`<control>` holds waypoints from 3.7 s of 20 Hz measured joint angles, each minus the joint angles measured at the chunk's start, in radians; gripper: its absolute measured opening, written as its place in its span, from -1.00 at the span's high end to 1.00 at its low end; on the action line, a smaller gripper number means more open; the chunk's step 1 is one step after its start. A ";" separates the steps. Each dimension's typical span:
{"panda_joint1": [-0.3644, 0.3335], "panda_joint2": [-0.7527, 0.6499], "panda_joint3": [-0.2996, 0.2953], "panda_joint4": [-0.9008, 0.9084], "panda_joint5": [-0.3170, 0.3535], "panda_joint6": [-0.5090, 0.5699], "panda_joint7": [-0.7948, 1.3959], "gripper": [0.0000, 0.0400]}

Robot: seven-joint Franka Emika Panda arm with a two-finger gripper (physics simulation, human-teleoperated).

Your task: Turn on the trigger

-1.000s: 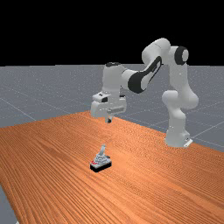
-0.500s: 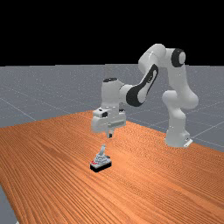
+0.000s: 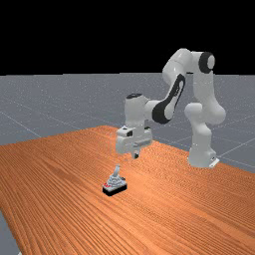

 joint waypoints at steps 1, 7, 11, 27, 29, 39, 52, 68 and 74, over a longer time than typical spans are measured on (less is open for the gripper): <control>-0.001 -0.010 0.001 -0.014 0.007 0.004 -0.007 1.00; -0.007 -0.009 0.005 -0.042 0.030 0.039 -0.026 1.00; 0.005 0.037 -0.005 -0.021 -0.015 0.064 0.028 1.00; -0.089 0.059 -0.032 0.002 0.011 0.058 -0.170 1.00; -0.038 0.061 -0.065 -0.008 -0.076 0.081 0.008 1.00; -0.075 0.024 -0.035 -0.098 0.033 0.098 -0.104 1.00; -0.095 0.032 -0.053 -0.113 0.030 0.184 -0.103 1.00; -0.075 0.055 -0.065 0.017 -0.030 0.042 -0.058 1.00; -0.081 0.038 -0.061 -0.011 -0.007 0.053 -0.067 1.00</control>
